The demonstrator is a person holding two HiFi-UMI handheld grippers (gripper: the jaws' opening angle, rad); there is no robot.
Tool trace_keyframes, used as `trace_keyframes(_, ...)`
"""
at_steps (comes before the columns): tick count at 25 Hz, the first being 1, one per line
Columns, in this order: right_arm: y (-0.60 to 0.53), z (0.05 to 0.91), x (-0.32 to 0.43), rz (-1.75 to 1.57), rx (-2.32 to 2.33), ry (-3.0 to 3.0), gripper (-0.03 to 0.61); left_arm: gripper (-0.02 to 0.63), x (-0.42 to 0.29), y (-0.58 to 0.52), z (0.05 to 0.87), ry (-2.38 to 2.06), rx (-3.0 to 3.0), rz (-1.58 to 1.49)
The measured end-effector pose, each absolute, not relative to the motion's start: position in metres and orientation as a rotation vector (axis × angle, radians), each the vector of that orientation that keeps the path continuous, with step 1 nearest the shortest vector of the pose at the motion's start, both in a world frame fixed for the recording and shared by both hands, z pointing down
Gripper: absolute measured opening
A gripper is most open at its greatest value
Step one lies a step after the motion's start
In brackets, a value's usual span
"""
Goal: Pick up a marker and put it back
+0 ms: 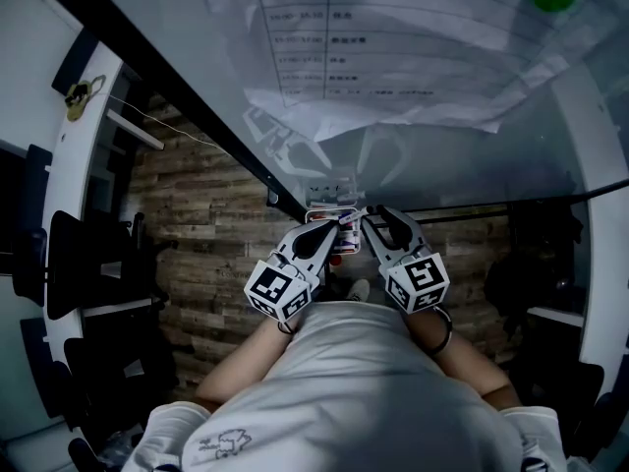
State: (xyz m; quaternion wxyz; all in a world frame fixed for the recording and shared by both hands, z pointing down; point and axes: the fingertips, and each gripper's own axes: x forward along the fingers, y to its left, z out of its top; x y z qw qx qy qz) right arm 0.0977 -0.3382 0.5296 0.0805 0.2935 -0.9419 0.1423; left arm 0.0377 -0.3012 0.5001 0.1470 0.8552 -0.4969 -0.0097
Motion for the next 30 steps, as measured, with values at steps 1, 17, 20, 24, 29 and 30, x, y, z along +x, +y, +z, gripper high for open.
trace_keyframes(1,-0.338,0.527,0.099,0.418,0.883,-2.821,0.130,0.006,0.038,-0.301,0.498,-1.430,2.468,-0.030)
trace_keyframes(17,-0.333,0.472,0.120,0.256,0.924,-2.908,0.112,0.006,0.062,-0.310,0.452,-1.378,2.614,-0.084)
trace_keyframes(20,-0.329,0.468,0.125,0.230,0.920,-2.917,0.025,0.006,0.067,-0.309,0.450,-1.371,2.625,-0.085)
trace_keyframes(24,-0.325,0.468,0.128,0.232,0.898,-2.923,0.011,0.006,0.070,-0.306,0.449,-1.372,2.622,-0.082)
trace_keyframes(29,-0.319,0.471,0.127,0.243,0.881,-2.922,0.011,0.006,0.072,-0.299,0.453,-1.379,2.612,-0.066)
trace_keyframes(30,-0.317,0.472,0.127,0.244,0.878,-2.922,0.011,0.006,0.071,-0.298,0.454,-1.380,2.609,-0.064)
